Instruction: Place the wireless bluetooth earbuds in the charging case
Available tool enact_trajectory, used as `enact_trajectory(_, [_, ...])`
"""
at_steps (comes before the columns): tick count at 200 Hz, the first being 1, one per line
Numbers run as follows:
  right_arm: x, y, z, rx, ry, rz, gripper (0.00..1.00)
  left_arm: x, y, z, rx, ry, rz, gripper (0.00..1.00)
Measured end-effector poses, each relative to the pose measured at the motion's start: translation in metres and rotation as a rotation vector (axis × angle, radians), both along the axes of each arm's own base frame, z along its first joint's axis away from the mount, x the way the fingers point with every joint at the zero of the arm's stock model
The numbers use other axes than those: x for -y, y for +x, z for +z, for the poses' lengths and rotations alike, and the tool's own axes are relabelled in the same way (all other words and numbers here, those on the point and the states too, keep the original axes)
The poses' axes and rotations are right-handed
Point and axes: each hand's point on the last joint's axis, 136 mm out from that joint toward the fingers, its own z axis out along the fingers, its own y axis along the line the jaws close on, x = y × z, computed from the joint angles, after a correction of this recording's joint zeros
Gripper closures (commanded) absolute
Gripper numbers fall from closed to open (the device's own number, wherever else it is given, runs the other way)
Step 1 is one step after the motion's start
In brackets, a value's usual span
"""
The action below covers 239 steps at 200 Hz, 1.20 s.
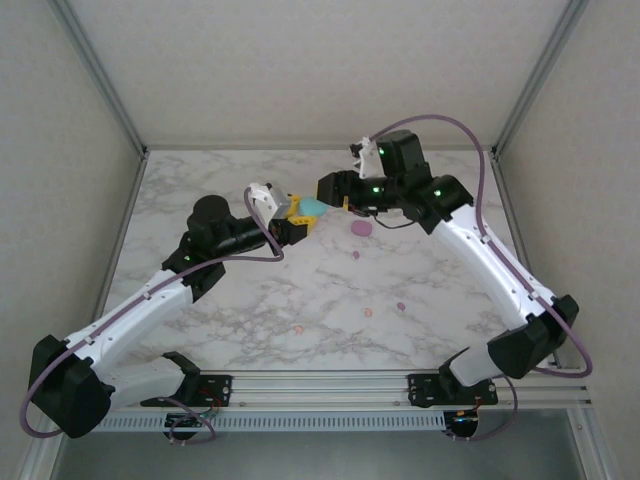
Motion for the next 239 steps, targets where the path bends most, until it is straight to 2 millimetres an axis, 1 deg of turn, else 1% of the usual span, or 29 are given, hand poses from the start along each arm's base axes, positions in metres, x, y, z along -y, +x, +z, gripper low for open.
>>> enact_trajectory(20, [0.008, 0.000, -0.002, -0.034, 0.084, -0.017, 0.37, 0.000, 0.000, 0.003, 0.002, -0.010, -0.002, 0.85])
enact_trajectory(35, [0.009, 0.002, 0.001, -0.059, 0.163, -0.011, 0.38, 0.001, 0.000, 0.007, 0.005, -0.025, -0.008, 0.85])
enact_trajectory(52, [0.004, 0.002, 0.006, -0.096, 0.254, 0.022, 0.39, 0.003, 0.001, 0.013, 0.008, -0.047, -0.010, 0.85])
enact_trajectory(70, [-0.003, -0.003, 0.013, -0.120, 0.323, 0.075, 0.42, 0.004, 0.001, 0.018, 0.008, -0.066, -0.017, 0.85])
enact_trajectory(84, [-0.007, -0.007, 0.022, -0.127, 0.374, 0.113, 0.47, 0.005, 0.001, 0.023, 0.010, -0.079, -0.023, 0.85])
enact_trajectory(97, [-0.010, -0.011, 0.028, -0.137, 0.416, 0.145, 0.49, 0.005, 0.001, 0.029, 0.018, -0.092, -0.029, 0.85])
enact_trajectory(149, [-0.014, -0.019, 0.038, -0.161, 0.475, 0.208, 0.49, 0.006, 0.000, 0.036, 0.030, -0.106, -0.034, 0.85])
enact_trajectory(168, [-0.014, -0.022, 0.040, -0.161, 0.483, 0.226, 0.52, 0.006, 0.000, 0.036, 0.030, -0.106, -0.034, 0.85])
enact_trajectory(182, [-0.015, -0.024, 0.042, -0.164, 0.487, 0.235, 0.56, 0.006, 0.000, 0.036, 0.031, -0.106, -0.034, 0.85])
enact_trajectory(196, [-0.015, -0.024, 0.041, -0.167, 0.487, 0.236, 0.57, 0.006, 0.000, 0.038, 0.034, -0.107, -0.036, 0.84])
enact_trajectory(211, [-0.015, -0.024, 0.042, -0.164, 0.490, 0.238, 0.62, 0.006, 0.000, 0.039, 0.035, -0.108, -0.037, 0.84])
enact_trajectory(239, [-0.016, -0.024, 0.044, -0.156, 0.494, 0.238, 0.76, 0.006, 0.000, 0.040, 0.042, -0.104, -0.035, 0.84])
